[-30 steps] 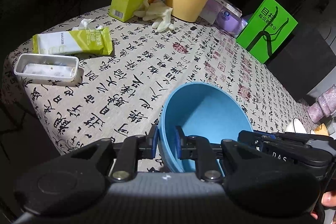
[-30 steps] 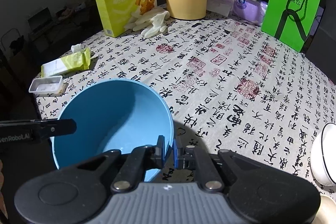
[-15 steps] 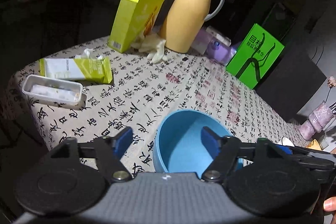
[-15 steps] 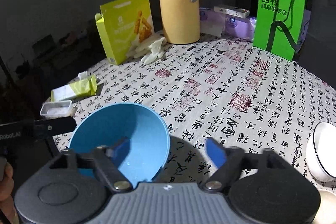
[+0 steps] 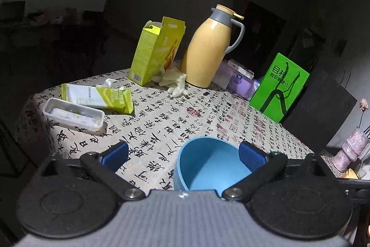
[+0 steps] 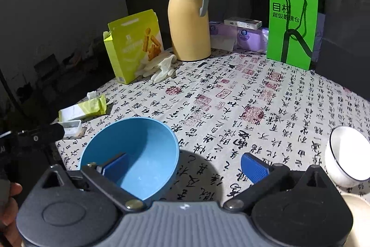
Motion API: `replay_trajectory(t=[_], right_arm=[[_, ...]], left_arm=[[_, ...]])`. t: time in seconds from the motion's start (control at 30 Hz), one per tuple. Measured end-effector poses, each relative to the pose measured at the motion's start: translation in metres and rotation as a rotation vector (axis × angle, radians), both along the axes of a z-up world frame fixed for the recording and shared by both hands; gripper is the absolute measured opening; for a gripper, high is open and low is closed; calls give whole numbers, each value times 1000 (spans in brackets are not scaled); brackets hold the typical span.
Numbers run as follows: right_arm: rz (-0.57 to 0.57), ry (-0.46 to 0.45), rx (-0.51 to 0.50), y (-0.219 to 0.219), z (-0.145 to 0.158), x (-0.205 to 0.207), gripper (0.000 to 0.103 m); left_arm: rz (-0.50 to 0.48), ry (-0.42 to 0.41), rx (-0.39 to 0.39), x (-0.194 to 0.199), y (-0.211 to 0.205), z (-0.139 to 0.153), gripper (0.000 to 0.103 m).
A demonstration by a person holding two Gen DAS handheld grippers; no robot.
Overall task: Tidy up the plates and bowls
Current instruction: 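Pull both grippers back from the blue bowl toward the two white bowls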
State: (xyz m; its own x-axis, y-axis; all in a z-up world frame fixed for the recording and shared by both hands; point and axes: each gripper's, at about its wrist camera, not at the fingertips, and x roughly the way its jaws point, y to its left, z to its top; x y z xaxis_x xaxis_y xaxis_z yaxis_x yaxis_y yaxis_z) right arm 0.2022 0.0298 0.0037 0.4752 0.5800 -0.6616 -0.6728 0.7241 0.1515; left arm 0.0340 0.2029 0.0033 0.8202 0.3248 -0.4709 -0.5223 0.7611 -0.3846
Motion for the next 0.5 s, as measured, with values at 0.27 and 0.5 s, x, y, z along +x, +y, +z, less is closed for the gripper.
replay_trajectory(t=[0.27, 0.5], right_arm=[[-33, 1, 35, -18, -2, -9, 103], [-41, -8, 49, -28, -1, -17, 103]], left_arm=[[3, -26, 23, -13, -8, -3, 103], [-4, -42, 39, -21, -14, -3, 103]])
